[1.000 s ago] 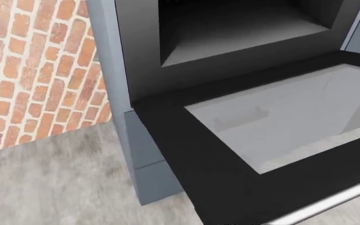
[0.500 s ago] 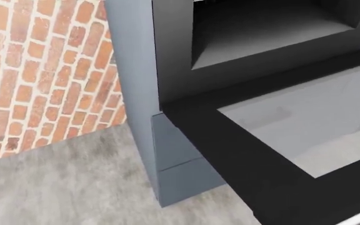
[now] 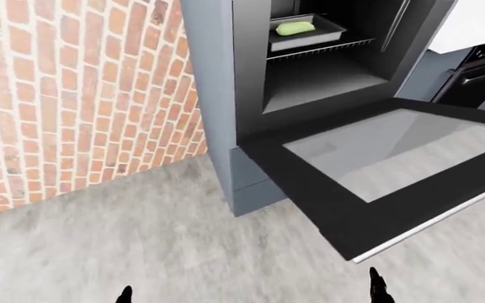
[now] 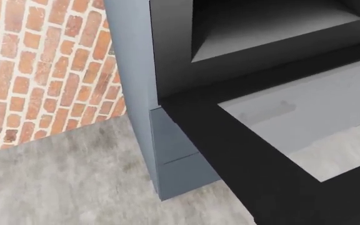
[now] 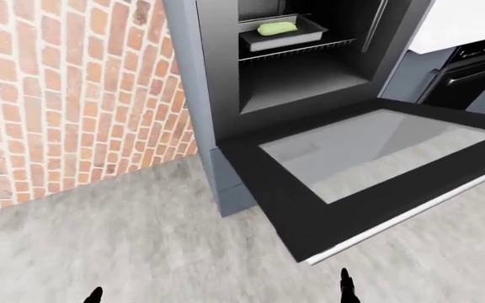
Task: Close the oven door.
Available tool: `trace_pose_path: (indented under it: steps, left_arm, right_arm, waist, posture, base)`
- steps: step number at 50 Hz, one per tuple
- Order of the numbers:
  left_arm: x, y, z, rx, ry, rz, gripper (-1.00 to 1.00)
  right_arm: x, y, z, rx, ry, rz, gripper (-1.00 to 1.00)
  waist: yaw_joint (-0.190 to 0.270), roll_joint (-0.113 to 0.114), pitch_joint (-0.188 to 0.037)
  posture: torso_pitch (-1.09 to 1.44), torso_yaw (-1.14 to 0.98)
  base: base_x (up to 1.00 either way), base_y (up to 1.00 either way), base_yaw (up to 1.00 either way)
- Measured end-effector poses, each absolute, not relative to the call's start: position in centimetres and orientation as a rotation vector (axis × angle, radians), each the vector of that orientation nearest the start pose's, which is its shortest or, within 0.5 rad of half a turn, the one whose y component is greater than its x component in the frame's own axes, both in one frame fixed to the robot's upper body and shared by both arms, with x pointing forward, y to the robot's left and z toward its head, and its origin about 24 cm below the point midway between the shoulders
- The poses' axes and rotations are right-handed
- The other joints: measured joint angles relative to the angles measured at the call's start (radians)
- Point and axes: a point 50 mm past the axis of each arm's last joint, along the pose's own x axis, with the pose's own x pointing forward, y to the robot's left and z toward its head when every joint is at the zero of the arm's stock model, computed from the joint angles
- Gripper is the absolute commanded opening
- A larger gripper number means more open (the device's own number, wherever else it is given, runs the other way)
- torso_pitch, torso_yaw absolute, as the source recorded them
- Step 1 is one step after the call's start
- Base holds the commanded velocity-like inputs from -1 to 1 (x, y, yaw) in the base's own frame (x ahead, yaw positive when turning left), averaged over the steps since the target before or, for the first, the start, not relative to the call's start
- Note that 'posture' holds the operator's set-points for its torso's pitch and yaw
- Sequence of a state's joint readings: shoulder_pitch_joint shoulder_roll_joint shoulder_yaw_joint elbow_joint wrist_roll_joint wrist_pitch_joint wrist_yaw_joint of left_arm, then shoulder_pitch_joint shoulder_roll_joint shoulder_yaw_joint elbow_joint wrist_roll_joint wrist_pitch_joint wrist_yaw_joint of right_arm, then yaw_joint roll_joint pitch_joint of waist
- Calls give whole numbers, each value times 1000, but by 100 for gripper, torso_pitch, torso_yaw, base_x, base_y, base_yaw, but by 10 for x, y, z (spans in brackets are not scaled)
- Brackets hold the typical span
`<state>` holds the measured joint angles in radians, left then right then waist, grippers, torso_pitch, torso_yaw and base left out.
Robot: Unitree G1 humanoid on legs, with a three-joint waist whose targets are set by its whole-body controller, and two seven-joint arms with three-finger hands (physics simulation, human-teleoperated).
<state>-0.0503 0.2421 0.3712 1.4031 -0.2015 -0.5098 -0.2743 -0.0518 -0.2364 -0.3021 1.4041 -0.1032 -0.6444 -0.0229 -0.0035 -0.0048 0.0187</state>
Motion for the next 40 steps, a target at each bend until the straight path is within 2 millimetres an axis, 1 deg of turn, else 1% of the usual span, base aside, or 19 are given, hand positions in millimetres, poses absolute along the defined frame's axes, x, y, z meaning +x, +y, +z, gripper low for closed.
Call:
trace_pose_path:
  steps: [13,15,17,21,23,24,27,31,32,34,35,36,38,40]
  left_arm:
    - [109,270,-135,-171,720,335,100]
    - [105,269,-136,-174,732,341,100]
    - [102,269,-137,-176,742,346,100]
    - [108,268,-136,-176,725,334,100]
    - [111,268,-135,-173,716,329,100]
    - [111,268,-134,-171,714,329,100]
    - [110,272,-133,-165,712,340,100]
    - [106,273,-134,-166,722,351,100]
    - [106,273,-134,-166,723,352,100]
    - [106,273,-134,-165,721,352,100]
    - [107,274,-134,-163,719,353,100]
    - [107,275,-133,-161,716,354,100]
    - [108,268,-135,-175,719,344,100]
    - [109,263,-137,-183,729,321,100]
  right_arm:
    - [118,-262,-130,-126,693,-298,100]
    - [118,-261,-131,-123,697,-294,100]
    - [120,-261,-130,-125,690,-289,100]
    - [117,-263,-130,-116,696,-297,100]
    - [114,-262,-132,-109,709,-300,100]
    - [113,-261,-133,-103,715,-299,100]
    - [113,-258,-135,-86,724,-285,100]
    - [115,-256,-134,-77,717,-269,100]
    - [115,-256,-134,-74,715,-269,100]
    - [116,-256,-134,-73,711,-268,100]
    - [116,-256,-133,-72,709,-267,100]
    - [116,-257,-133,-73,708,-267,100]
    - [118,-262,-131,-80,703,-278,100]
    - [116,-265,-131,-80,703,-293,100]
  waist:
    - [-1,-5,3]
    - [-2,2,3]
    - [-6,13,8]
    - [-17,33,14]
    - [-22,36,19]
    - [-24,33,19]
    - [-21,15,18]
    - [-20,6,14]
    - [-19,-2,13]
    - [-15,-24,16]
    - [-15,-39,15]
    - [-19,-58,10]
    - [-31,-40,12]
    - [-35,-40,5]
  posture:
    - [0,0]
    - [0,0]
    - [0,0]
    - [0,0]
    - [0,0]
    - [0,0]
    - [0,0]
    - [0,0]
    - [0,0]
    - [0,0]
    - [0,0]
    - [0,0]
    - [0,0]
    - [0,0]
  base:
    - [0,0,-2]
    - [0,0,-45]
    - [-4,0,-59]
    - [-6,0,-57]
    - [-7,0,-52]
    - [-8,0,-45]
    - [-7,0,-45]
    - [-6,0,-43]
    - [-2,0,-41]
    - [-2,0,-41]
    - [-2,0,-41]
    - [-2,0,-41]
    - [-2,0,-41]
    - [-3,0,-41]
